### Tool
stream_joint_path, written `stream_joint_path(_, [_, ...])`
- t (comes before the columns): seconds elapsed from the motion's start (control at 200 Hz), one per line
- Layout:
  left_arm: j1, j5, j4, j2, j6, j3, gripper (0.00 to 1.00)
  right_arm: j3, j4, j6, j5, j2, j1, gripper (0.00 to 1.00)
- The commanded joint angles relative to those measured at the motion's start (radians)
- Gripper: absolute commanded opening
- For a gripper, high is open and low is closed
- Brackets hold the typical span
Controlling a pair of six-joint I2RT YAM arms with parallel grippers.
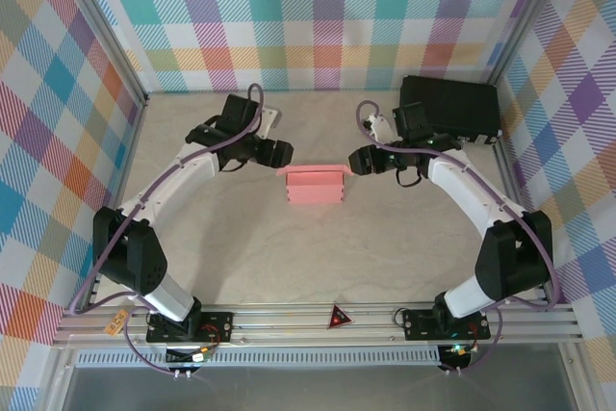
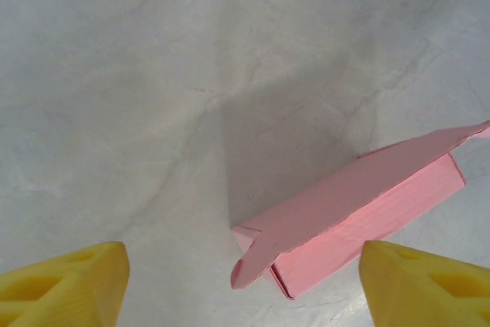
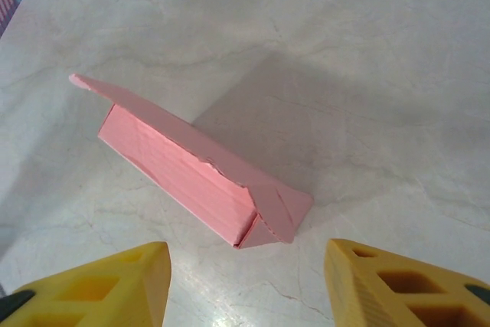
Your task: Fold the paper box
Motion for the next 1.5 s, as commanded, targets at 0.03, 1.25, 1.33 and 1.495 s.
stream_joint_path(0.03, [0.029, 0.104, 0.119, -0.059, -0.151, -0.094, 0.77, 0.026, -0.044, -0.022, -0.069, 0.030, -0.007, 0.55])
stream_joint_path(1.25, [0.029, 0.268, 0.146, 0.059, -0.125, -0.149, 0.59, 0.020, 0.014, 0.078, -0.102, 0.143, -0.004, 0.48])
stream_joint_path(1.33, [0.029, 0.267, 0.141, 0.061, -0.126, -0.149, 0.57, 0.017, 0.018, 0.082, -0.106, 0.140, -0.004, 0.47])
stream_joint_path(1.495, [0.029, 0.251, 0.126, 0.058, -0.126, -0.147, 0.55, 0.014, 0.019, 0.088, -0.105, 0.131, -0.003, 0.47])
